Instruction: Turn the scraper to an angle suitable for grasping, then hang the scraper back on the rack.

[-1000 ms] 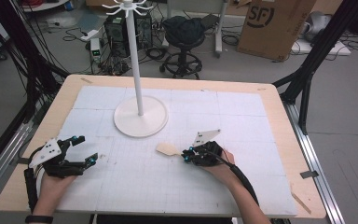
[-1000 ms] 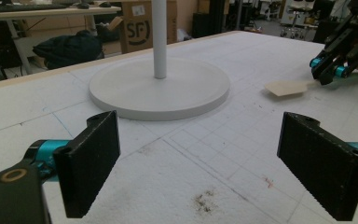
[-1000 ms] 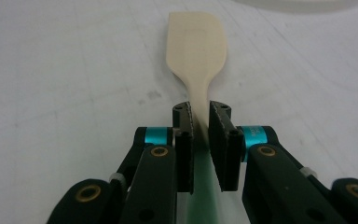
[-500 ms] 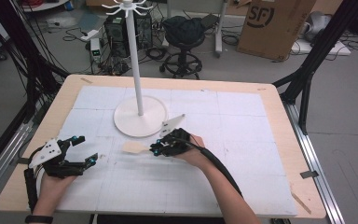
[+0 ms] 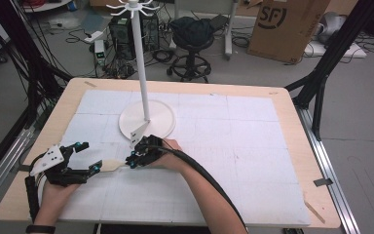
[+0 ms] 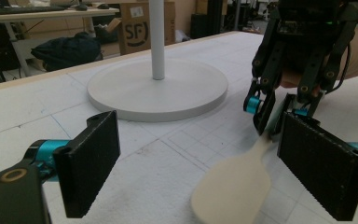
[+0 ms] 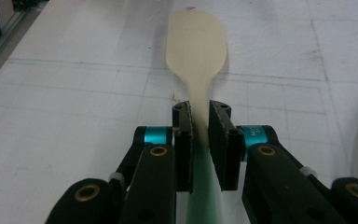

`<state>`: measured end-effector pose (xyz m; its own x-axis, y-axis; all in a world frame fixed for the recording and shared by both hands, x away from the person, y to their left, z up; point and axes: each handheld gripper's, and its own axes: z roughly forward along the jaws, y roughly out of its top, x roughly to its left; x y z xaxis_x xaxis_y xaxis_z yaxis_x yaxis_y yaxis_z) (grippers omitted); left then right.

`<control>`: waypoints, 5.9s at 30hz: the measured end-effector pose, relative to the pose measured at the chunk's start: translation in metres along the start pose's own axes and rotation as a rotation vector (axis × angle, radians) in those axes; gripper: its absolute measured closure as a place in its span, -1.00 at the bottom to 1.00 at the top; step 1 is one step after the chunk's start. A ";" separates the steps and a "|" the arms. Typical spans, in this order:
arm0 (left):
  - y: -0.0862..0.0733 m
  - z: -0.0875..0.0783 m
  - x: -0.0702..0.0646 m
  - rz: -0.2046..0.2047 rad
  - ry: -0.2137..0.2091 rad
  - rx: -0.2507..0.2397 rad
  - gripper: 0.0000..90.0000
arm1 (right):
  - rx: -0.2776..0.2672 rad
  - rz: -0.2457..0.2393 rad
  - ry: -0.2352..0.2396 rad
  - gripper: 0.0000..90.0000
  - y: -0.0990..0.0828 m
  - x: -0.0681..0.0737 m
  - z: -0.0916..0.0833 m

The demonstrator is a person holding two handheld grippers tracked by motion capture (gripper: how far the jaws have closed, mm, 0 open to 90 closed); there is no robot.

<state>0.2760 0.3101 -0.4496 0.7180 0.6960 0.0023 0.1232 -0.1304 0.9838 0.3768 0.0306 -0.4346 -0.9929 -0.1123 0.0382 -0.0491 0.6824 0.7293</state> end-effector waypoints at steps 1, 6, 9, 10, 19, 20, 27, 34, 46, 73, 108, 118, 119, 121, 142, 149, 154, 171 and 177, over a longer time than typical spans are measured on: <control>0.000 0.000 0.000 0.002 -0.001 0.002 -0.70 | 0.000 0.000 0.000 0.79 0.000 0.000 0.000; 0.000 0.000 0.000 -0.001 0.000 0.002 -0.70 | 0.036 -0.024 -0.001 0.76 0.000 0.001 0.008; 0.000 0.000 0.000 -0.001 0.002 0.001 -0.70 | 0.014 -0.006 -0.012 0.56 0.000 0.002 0.006; 0.000 0.000 0.000 0.001 0.002 0.002 -0.70 | 0.007 -0.013 -0.018 0.45 0.001 0.002 0.003; 0.000 0.000 -0.001 0.007 0.000 -0.002 -0.70 | -0.091 0.059 -0.117 -0.01 -0.012 0.008 -0.059; 0.000 0.000 -0.001 0.008 -0.001 -0.002 -0.70 | -0.091 0.059 -0.117 -0.01 -0.012 0.008 -0.059; 0.000 0.000 -0.001 0.013 0.001 0.000 -0.70 | -0.191 0.147 -0.279 -0.21 -0.067 0.035 -0.137; 0.000 0.000 -0.001 0.011 0.002 0.001 -0.70 | -0.334 0.270 -0.453 -0.34 -0.143 0.072 -0.196; 0.000 0.000 -0.002 0.015 0.007 -0.002 -0.70 | -0.483 0.435 -0.748 -0.64 -0.229 0.125 -0.232; 0.006 0.002 -0.006 0.043 -0.032 0.039 -0.67 | -0.576 0.487 -0.797 -0.64 -0.245 0.130 -0.235; 0.017 0.085 -0.037 0.166 -0.283 0.487 0.43 | -0.575 0.484 -0.779 -0.62 -0.245 0.129 -0.234; 0.015 0.084 -0.034 0.147 -0.276 0.480 0.71 | -0.574 0.479 -0.775 -0.62 -0.245 0.129 -0.234; 0.015 0.083 -0.035 0.152 -0.269 0.473 0.70 | -0.575 0.479 -0.774 -0.62 -0.245 0.129 -0.234; 0.014 0.082 -0.035 0.153 -0.268 0.467 0.71 | -0.575 0.484 -0.773 -0.62 -0.245 0.129 -0.235; 0.040 0.067 -0.031 0.068 -0.248 0.374 0.80 | -0.577 0.486 -0.785 -0.61 -0.245 0.130 -0.235; 0.073 0.058 -0.026 0.039 -0.233 0.307 0.80 | -0.578 0.488 -0.784 -0.60 -0.245 0.130 -0.235; 0.105 0.049 -0.021 0.036 -0.207 0.270 0.80 | -0.580 0.490 -0.784 -0.60 -0.246 0.130 -0.235; 0.210 0.013 0.001 0.074 -0.127 0.186 0.80 | -0.582 0.487 -0.779 -0.60 -0.246 0.129 -0.235; 0.246 0.003 0.010 0.063 -0.108 0.161 0.80 | -0.583 0.491 -0.777 -0.60 -0.246 0.129 -0.235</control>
<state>0.3160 0.2830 -0.2077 0.7958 0.6045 0.0353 0.1776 -0.2887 0.9408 0.2864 -0.3216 -0.4483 -0.6973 0.7065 0.1206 0.2268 0.0579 0.9722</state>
